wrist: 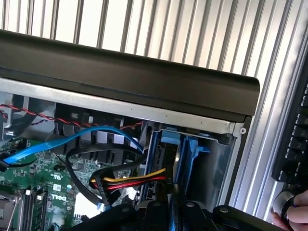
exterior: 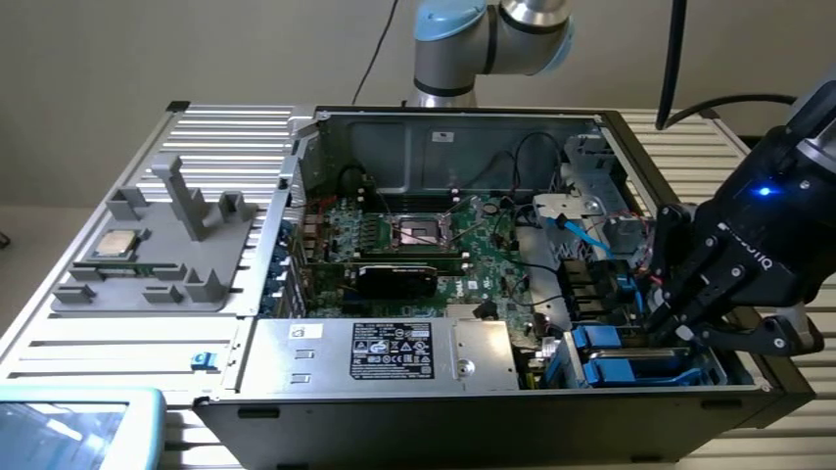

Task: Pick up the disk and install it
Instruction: 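Insert the first disk wire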

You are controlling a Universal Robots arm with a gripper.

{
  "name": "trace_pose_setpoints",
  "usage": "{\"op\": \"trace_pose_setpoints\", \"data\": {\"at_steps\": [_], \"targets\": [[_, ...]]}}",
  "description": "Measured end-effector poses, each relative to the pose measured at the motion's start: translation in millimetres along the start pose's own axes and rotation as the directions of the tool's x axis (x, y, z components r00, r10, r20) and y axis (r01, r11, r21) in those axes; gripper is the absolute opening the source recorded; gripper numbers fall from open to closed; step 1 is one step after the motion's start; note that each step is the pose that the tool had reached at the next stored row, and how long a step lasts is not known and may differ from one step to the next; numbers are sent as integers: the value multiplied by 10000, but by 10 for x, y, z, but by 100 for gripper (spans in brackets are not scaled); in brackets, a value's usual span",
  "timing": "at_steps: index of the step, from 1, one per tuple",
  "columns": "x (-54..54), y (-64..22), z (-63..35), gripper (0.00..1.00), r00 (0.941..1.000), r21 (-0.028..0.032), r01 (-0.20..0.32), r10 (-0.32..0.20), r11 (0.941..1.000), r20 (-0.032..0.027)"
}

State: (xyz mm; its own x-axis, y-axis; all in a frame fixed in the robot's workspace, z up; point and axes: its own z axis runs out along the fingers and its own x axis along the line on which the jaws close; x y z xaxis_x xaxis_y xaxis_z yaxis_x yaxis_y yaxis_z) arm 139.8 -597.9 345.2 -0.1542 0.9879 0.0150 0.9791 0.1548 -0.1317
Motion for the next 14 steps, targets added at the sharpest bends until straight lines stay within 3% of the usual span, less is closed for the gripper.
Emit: {"op": "trace_pose_setpoints", "data": {"at_steps": [4,8,14], "targets": [[0,0,1,16,9981,-6,-609,609,9981,-82],[0,0,1,16,9975,-3,-695,695,9976,-95],[0,0,0,16,9894,32,-1439,1440,9896,-197]]}}
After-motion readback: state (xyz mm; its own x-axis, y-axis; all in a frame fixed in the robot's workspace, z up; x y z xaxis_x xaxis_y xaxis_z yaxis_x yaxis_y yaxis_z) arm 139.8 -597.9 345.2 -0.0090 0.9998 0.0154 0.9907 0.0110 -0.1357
